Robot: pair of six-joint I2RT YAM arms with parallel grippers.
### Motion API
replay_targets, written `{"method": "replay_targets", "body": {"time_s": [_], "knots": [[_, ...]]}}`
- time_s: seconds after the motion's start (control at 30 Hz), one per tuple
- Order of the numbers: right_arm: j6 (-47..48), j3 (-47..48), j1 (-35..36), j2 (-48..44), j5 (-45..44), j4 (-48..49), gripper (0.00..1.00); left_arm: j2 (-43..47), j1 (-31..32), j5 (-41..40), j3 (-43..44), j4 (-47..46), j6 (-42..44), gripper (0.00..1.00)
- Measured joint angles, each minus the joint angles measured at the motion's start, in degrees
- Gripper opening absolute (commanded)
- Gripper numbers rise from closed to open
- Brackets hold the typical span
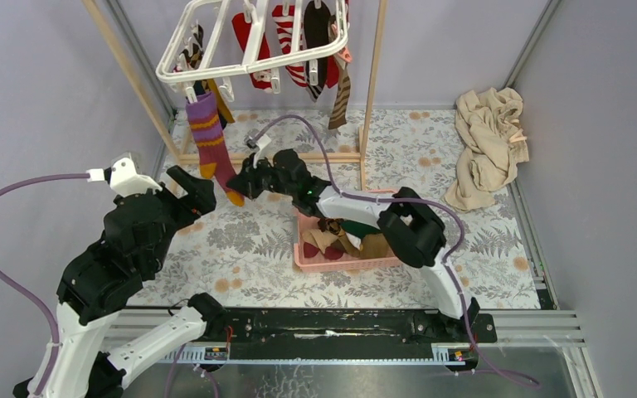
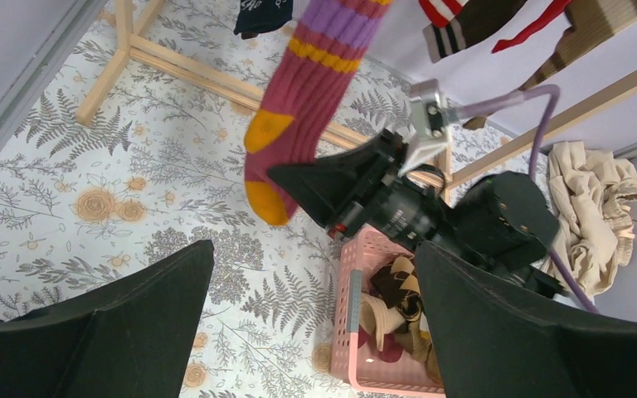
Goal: Remove the socks clipped to the hanger
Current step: Remove the sock from the hanger.
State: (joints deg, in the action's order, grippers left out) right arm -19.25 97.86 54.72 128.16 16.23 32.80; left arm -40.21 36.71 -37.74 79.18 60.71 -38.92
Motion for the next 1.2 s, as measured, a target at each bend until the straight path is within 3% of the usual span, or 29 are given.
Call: {"method": "replay_targets", "body": {"time_s": [0.17,0.33,0.5,0.67,0.87,1.2], "knots": [[-5.62,-12.72,-1.88,-9.25,4.61,4.0,0.0,1.11,0.0,0.02,-2.75,-0.55,0.0,0.99],[-19.89,-22.05,-9.94,-16.63,13.0,17.16,0.0,0.72,0.0,0.9,-6.45,-2.51,0.11,0.99],[-38.4,-26.32,-21.31,-17.66,19.67,33.48,0.0,-1.46,0.0,2.6,-7.87,-6.1,0.61,0.99],[-51.1,-26.56,-26.23,-17.66,24.37,42.45,0.0,-4.52,0.0,5.29,-9.42,-11.32,1.66,0.99],[-56.94,-26.56,-27.69,-18.56,29.53,42.91,0.0,-6.6,0.0,6.8,-9.53,-19.3,4.37,0.99],[-58.16,-27.26,-27.89,-26.18,34.69,37.99,0.0,-10.01,0.0,7.17,-4.5,-31.93,9.99,0.99]]}}
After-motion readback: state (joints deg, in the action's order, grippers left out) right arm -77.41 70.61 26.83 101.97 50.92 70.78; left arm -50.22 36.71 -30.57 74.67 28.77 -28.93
